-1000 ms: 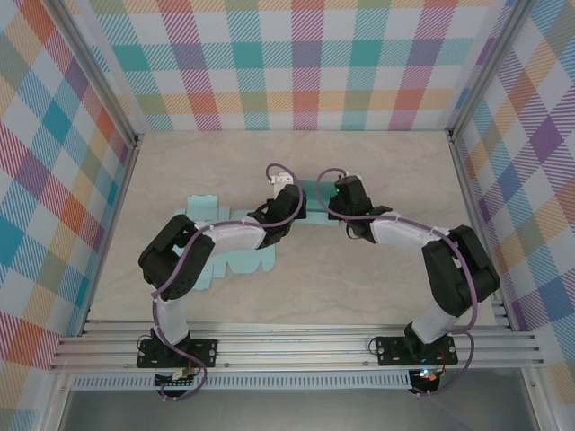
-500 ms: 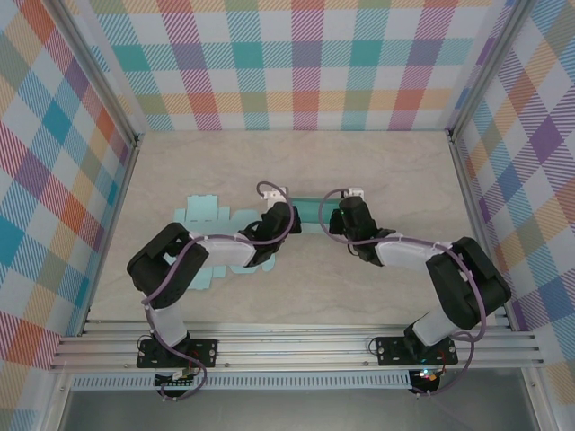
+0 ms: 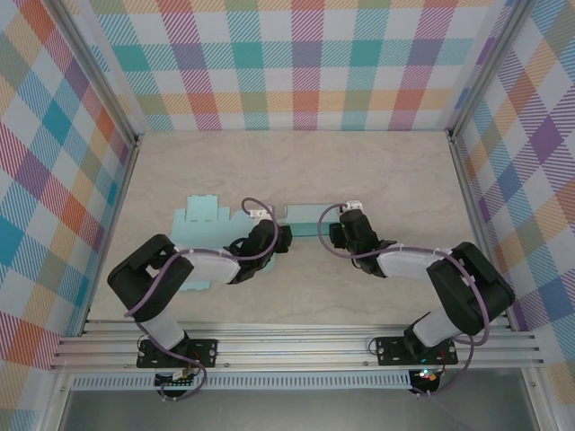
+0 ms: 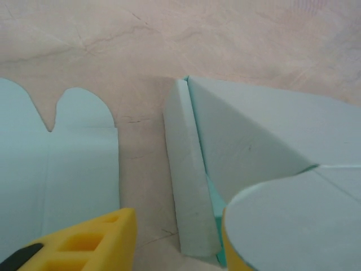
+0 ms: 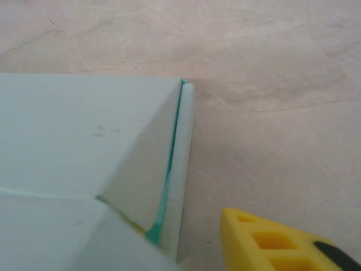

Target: Fold the paper box

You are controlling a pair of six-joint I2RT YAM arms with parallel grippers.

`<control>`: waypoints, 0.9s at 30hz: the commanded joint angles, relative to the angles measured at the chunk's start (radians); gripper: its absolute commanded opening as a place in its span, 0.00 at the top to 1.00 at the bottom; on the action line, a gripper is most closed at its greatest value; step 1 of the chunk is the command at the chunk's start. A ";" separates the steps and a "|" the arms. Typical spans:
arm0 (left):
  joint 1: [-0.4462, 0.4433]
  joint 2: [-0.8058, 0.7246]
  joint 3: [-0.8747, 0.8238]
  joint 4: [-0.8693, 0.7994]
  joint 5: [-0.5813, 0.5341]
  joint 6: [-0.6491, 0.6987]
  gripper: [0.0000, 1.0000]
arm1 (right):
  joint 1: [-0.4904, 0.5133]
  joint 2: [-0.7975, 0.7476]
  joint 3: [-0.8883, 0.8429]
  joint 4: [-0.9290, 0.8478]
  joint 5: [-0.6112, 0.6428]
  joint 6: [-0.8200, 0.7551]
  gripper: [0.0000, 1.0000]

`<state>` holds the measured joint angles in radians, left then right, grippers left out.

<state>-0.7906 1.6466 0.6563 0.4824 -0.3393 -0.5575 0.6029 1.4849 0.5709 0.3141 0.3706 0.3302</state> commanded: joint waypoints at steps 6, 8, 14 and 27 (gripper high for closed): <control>-0.028 -0.190 -0.087 -0.130 0.019 -0.057 0.52 | 0.024 -0.198 -0.010 -0.178 0.012 -0.007 0.34; -0.033 -0.254 -0.119 -0.169 0.021 -0.075 0.51 | 0.029 -0.283 -0.014 -0.262 -0.004 0.000 0.28; -0.042 -0.539 -0.197 -0.299 -0.010 -0.081 0.43 | 0.031 -0.602 0.012 -0.552 -0.044 0.005 0.14; -0.003 -0.606 0.155 -0.713 -0.096 0.079 0.02 | 0.006 -0.580 0.272 -0.835 -0.004 0.115 0.00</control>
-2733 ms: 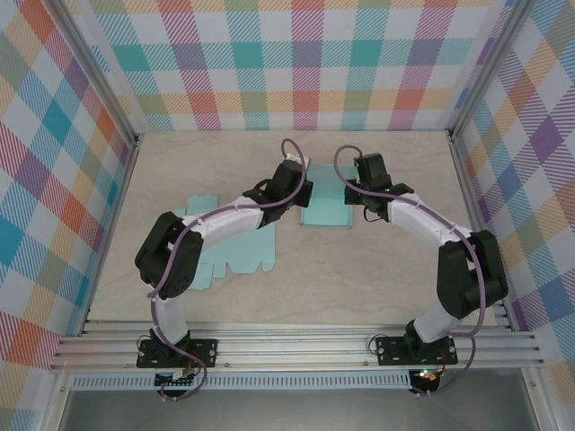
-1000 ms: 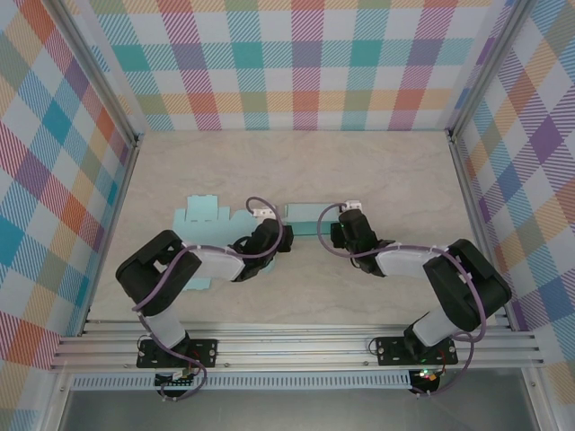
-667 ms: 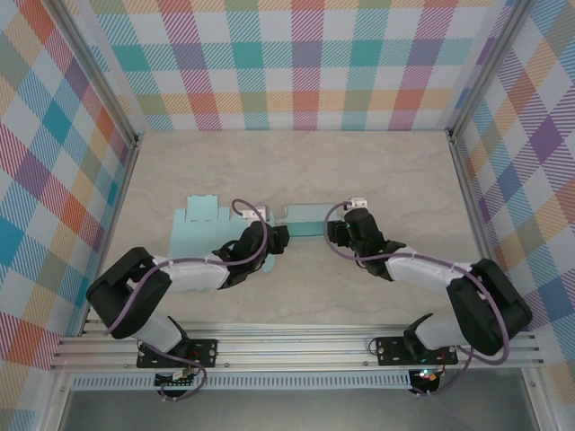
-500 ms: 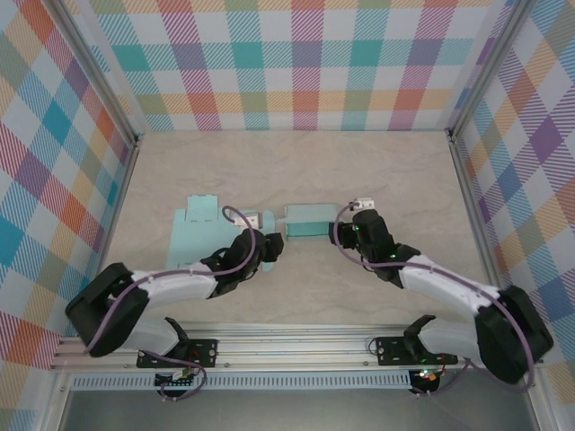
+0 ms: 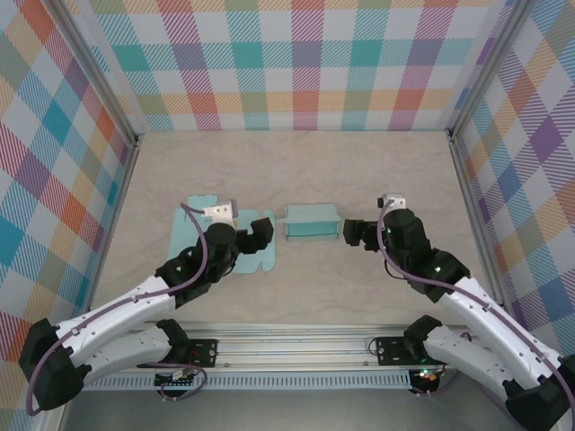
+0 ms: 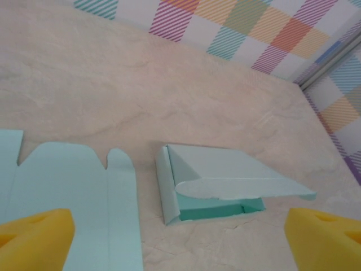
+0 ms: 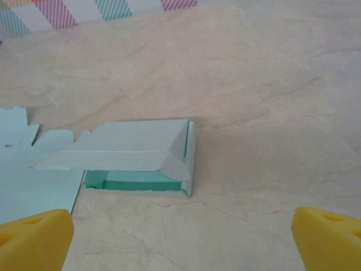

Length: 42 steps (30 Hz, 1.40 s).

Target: Fold the paper box

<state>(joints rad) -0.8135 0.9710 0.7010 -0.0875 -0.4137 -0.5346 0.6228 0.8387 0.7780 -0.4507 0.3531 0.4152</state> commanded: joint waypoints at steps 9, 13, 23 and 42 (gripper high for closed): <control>0.103 0.450 0.389 -0.158 0.111 0.098 0.00 | -0.124 0.470 0.325 -0.103 -0.129 0.003 0.00; 0.130 0.599 0.464 -0.165 0.171 0.086 0.05 | -0.143 0.620 0.401 -0.104 -0.215 -0.019 0.00; 0.137 0.772 0.474 -0.155 0.232 0.061 0.17 | -0.166 0.795 0.362 -0.037 -0.352 -0.018 0.07; 0.137 0.838 0.347 -0.066 0.312 0.000 0.53 | -0.169 0.824 0.207 0.096 -0.434 0.011 0.31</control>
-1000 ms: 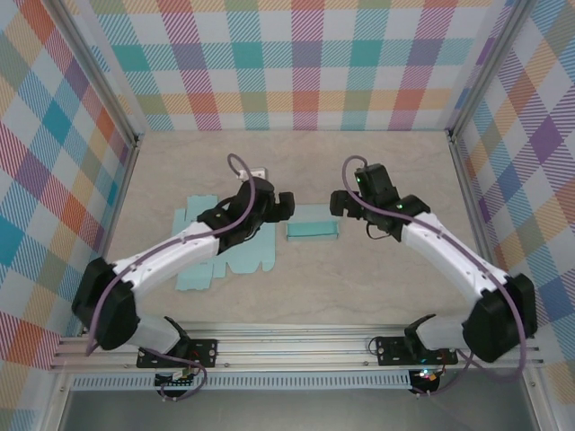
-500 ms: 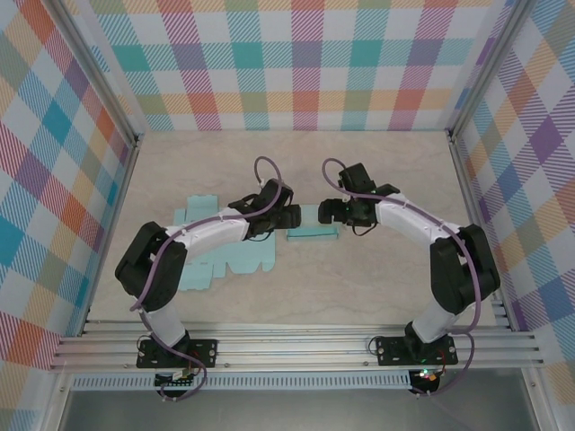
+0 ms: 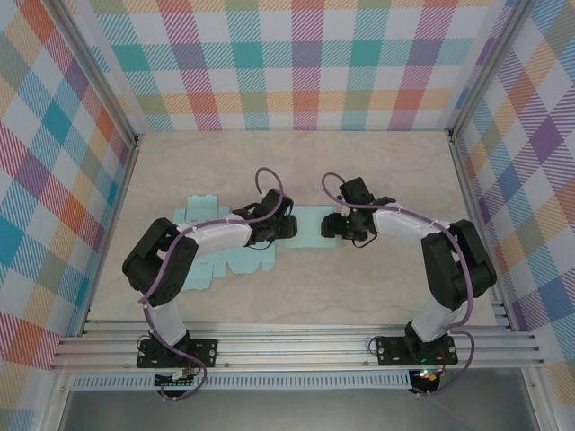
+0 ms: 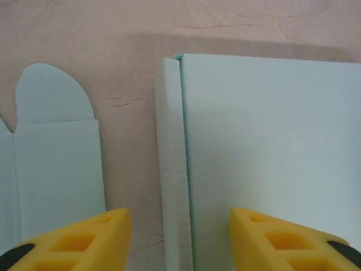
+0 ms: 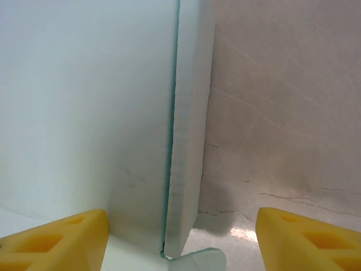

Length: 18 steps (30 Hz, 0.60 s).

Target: Fold the paper box

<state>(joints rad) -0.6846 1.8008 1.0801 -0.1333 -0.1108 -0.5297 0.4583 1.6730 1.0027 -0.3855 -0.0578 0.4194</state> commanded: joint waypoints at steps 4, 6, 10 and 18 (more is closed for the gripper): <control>0.008 -0.020 -0.031 -0.028 0.007 0.005 0.56 | -0.004 -0.053 -0.035 0.042 -0.031 0.004 0.30; 0.008 -0.037 -0.032 -0.029 0.003 0.014 0.58 | -0.004 -0.084 -0.047 0.052 -0.033 0.005 0.30; 0.015 -0.057 -0.026 -0.032 0.005 0.040 0.60 | -0.010 -0.131 -0.062 0.068 -0.037 0.012 0.26; 0.065 -0.057 -0.039 0.024 0.089 0.059 0.60 | -0.059 -0.121 -0.083 0.142 -0.144 0.036 0.22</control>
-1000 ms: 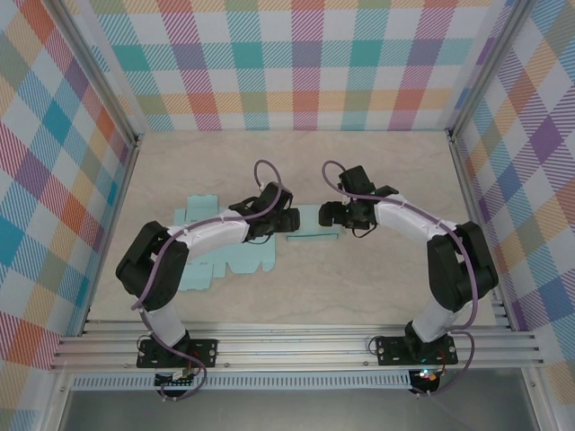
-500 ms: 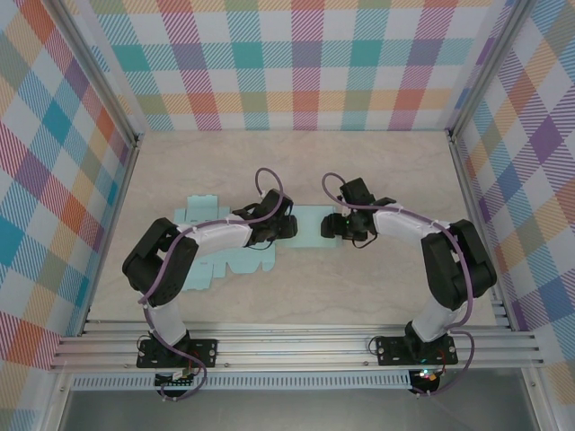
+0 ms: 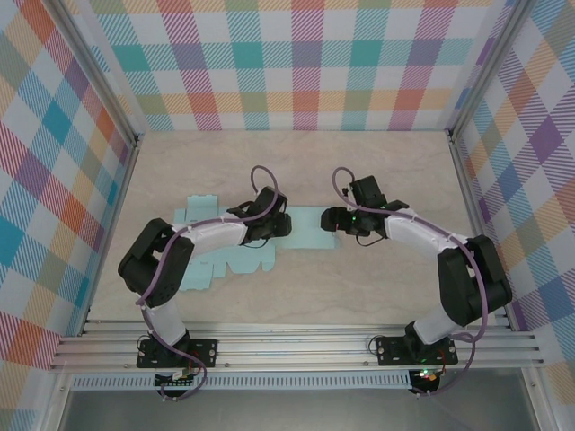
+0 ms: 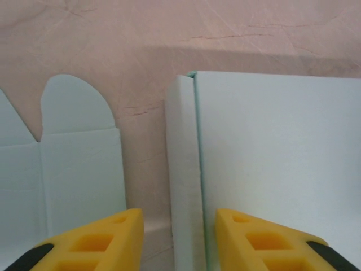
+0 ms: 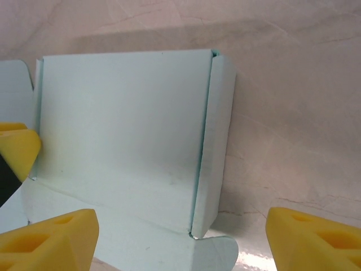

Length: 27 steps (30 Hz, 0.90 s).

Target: Fold the paper box

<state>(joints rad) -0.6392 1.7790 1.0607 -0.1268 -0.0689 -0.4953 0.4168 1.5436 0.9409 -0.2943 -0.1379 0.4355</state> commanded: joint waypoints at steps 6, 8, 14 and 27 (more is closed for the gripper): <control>0.050 -0.028 -0.018 0.056 0.120 0.024 0.60 | -0.057 0.078 -0.058 0.166 -0.182 0.069 0.22; 0.057 -0.023 -0.023 0.063 0.130 0.019 0.66 | -0.071 0.098 -0.072 0.207 -0.218 0.087 0.23; 0.086 -0.007 -0.074 0.117 0.188 -0.023 0.86 | -0.096 0.127 -0.112 0.302 -0.299 0.127 0.23; 0.125 0.014 -0.095 0.155 0.283 -0.040 1.00 | -0.097 0.175 -0.165 0.485 -0.429 0.175 0.25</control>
<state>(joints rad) -0.5236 1.7786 0.9794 0.0612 0.1883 -0.5346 0.3256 1.6917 0.7895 0.0990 -0.4908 0.5888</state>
